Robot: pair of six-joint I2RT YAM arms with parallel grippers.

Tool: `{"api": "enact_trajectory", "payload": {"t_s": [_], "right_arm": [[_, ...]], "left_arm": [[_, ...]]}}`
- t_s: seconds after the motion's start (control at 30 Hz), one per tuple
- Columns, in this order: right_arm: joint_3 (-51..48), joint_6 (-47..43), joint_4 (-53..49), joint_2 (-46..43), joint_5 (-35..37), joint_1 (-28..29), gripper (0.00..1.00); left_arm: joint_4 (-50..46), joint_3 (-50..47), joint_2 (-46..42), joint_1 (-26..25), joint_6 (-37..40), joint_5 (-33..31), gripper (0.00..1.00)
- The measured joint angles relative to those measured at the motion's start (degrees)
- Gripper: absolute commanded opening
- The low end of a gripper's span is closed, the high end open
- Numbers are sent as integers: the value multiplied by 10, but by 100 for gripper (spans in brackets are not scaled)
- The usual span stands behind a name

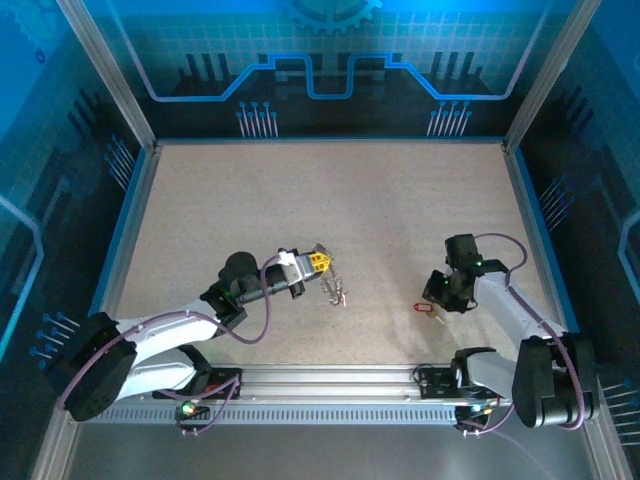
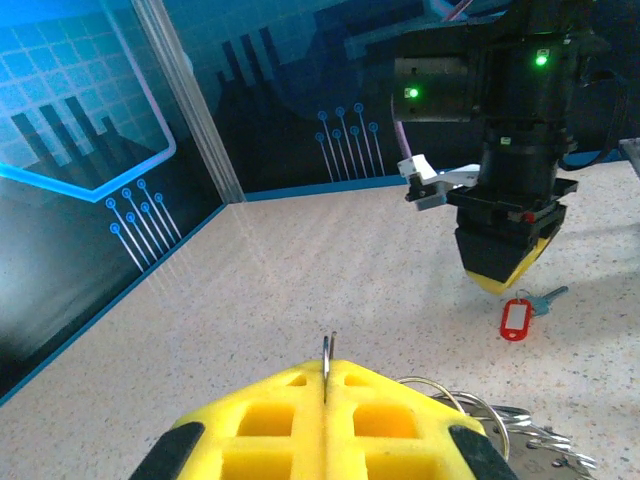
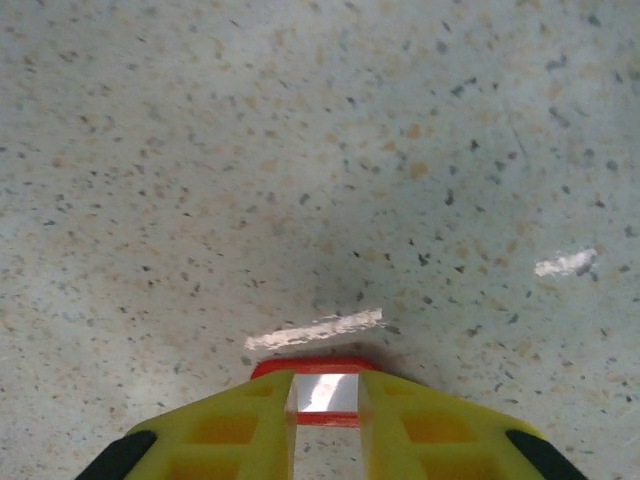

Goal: Put the keys on the keyring

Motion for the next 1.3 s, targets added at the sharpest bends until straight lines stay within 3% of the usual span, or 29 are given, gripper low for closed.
{"api": "enact_trajectory", "payload": {"t_s": [0.27,0.5,0.73,0.97,1.3], "right_arm": [[-13,47,-53,-82,40,-1,38],[-26,99,-53,-76,43,-1,36],[-65,116,29,-35,4,10,36],[-55,133,98,-2,3,77,36],[33,165,216,151,-4,153,36]], "left_arm": [[-15,0,0,0,0,-5,0],[-7,1,25,0,-1,-5,0],[1,2,29,0,-2,-5,0],[1,2,29,0,-2,-11,0],[0,2,18,0,-2,-25,0]]}}
